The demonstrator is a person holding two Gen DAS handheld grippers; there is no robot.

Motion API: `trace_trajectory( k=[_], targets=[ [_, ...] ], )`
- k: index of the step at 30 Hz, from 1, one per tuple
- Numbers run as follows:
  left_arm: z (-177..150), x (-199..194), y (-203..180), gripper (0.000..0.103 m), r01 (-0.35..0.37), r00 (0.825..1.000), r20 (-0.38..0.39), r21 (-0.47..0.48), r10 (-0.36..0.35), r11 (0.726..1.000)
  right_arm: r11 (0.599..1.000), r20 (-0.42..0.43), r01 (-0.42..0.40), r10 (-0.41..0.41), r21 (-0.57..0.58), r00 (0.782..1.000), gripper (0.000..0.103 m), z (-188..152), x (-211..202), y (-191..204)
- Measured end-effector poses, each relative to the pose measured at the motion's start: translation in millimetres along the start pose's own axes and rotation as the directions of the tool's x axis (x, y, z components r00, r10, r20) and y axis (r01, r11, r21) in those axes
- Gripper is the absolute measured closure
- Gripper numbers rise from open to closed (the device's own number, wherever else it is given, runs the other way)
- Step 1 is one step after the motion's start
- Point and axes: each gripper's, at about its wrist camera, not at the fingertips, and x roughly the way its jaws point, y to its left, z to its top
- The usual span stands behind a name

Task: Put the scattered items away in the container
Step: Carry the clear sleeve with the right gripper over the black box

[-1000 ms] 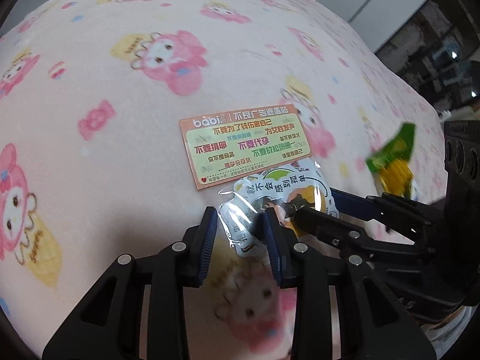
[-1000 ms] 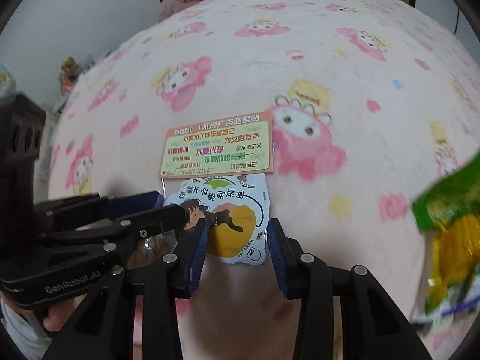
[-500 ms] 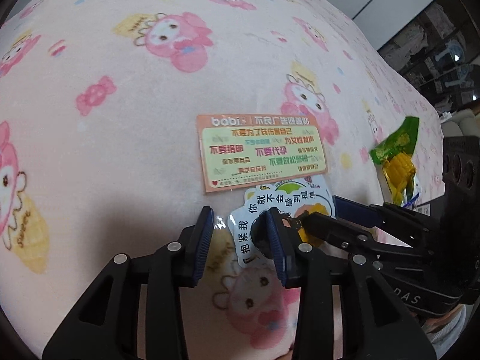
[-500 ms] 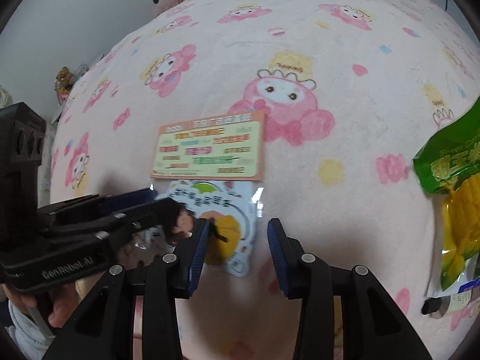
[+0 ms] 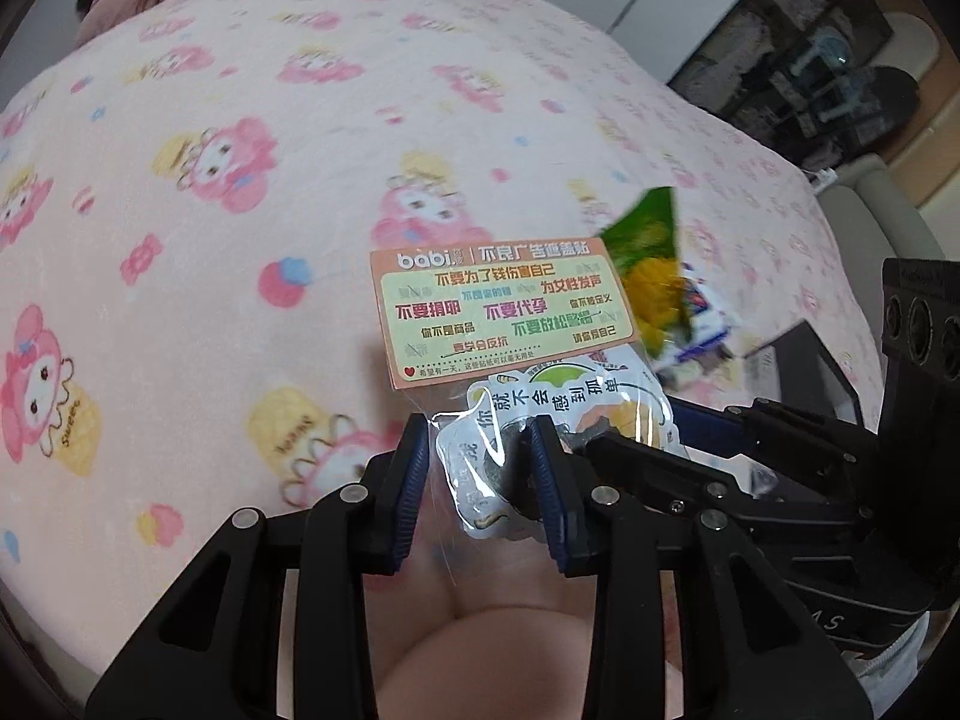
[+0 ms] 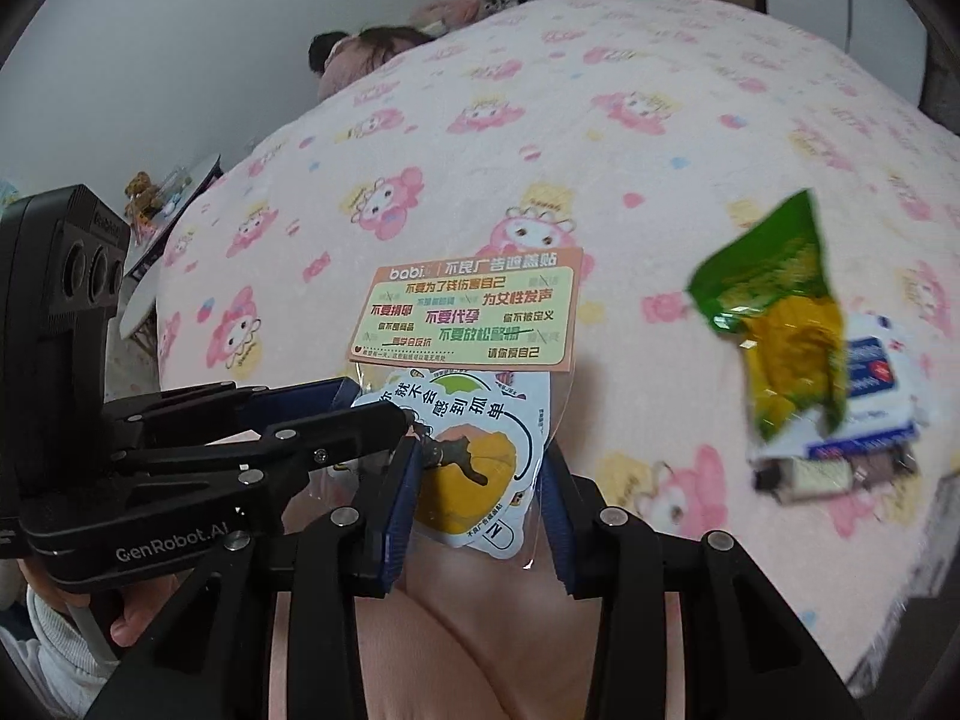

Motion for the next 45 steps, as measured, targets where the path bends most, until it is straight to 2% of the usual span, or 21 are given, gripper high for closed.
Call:
trace_trajectory(
  k=[6,11,22,29,35,39,42,45],
  targets=[
    [-10.2,-27.1,-58.1,0.07,0.045,0.998,0.027,0.092,-0.048,0.995,0.997,0.092,0.054,-0.058,0.046,0.994,0.068,-34.5,-79.0,-15.7],
    [-29.9,-39.3,-109.9,0.07,0.079,0.996,0.019,0.173,-0.083,0.982,0.991,0.152,0.099,-0.111,0.085,0.982,0.068,-66.4,-133.7,-28.3],
    [-64.7,-21.6,-216.9,0.07,0.171,0.985,-0.07,0.316,-0.157,0.933,0.96,0.215,0.173,-0.221,0.22,0.951,0.068,-145.2,-213.9,-83.7],
    [-74.9,4.6,-289.4,0.07,0.18,0.983,-0.106,0.432,-0.148,0.884,0.926,0.22,0.167,-0.251,0.34,0.943,0.068,-178.9,-240.1,-140.8],
    [-51.2,38.7,-345.6,0.07,0.172,0.985,-0.101,0.498,-0.141,0.85,0.897,0.23,0.147,-0.26,0.417,0.938,0.068,-173.2,-250.8,-206.7],
    [-38.0,71.5,-370.3,0.07,0.214,0.975,-0.154,0.484,-0.158,0.849,0.875,0.227,0.134,-0.264,0.465,0.937,0.068,-172.1,-247.5,-251.1],
    [-37.0,99.4,-383.4,0.07,0.256,0.961,-0.216,0.452,-0.173,0.855,0.845,0.187,0.126,-0.256,0.52,0.948,0.068,-181.0,-234.3,-287.2],
    [-44.2,128.8,-396.7,0.07,0.253,0.955,-0.261,0.45,-0.145,0.856,0.811,0.15,0.094,-0.218,0.578,0.964,0.068,-196.1,-221.3,-316.2]
  ],
)
